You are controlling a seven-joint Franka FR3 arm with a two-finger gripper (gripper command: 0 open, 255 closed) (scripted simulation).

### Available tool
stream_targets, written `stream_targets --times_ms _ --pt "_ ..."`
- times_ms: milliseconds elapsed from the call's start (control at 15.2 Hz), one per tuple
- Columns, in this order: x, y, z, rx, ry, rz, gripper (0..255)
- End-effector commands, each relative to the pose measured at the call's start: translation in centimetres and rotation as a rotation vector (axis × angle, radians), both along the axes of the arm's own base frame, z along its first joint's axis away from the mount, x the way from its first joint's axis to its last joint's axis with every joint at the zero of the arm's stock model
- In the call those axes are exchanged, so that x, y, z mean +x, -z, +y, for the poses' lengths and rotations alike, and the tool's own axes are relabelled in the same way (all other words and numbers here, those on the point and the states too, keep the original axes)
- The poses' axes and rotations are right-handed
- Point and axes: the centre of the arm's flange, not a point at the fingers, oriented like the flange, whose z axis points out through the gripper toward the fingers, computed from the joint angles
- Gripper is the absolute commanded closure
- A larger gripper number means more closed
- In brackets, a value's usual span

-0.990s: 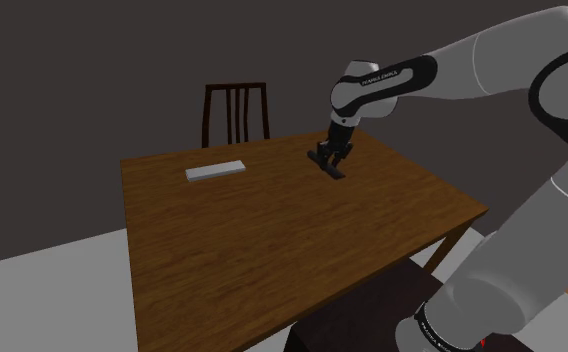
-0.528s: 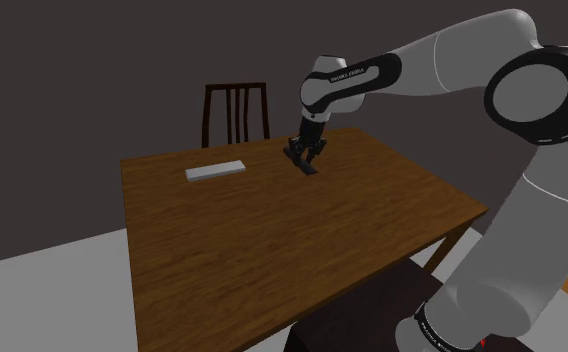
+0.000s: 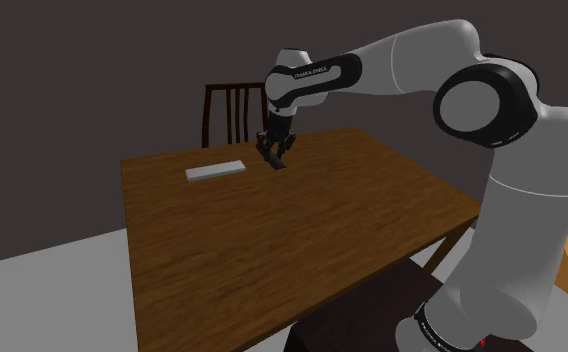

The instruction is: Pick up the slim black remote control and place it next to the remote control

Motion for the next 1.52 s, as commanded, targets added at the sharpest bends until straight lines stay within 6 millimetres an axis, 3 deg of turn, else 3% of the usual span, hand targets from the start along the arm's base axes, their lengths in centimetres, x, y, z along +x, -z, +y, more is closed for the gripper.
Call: stream_targets --times_ms 0,924,1386,1452 --pt "0.6 0.6 0.6 0.0 0.001 0.0 255" --pt "0.6 7.9 0.6 0.0 0.001 0.0 255" --pt "0.6 7.9 0.6 0.0 0.001 0.0 255" --pt "0.6 7.9 0.6 0.0 0.001 0.0 0"
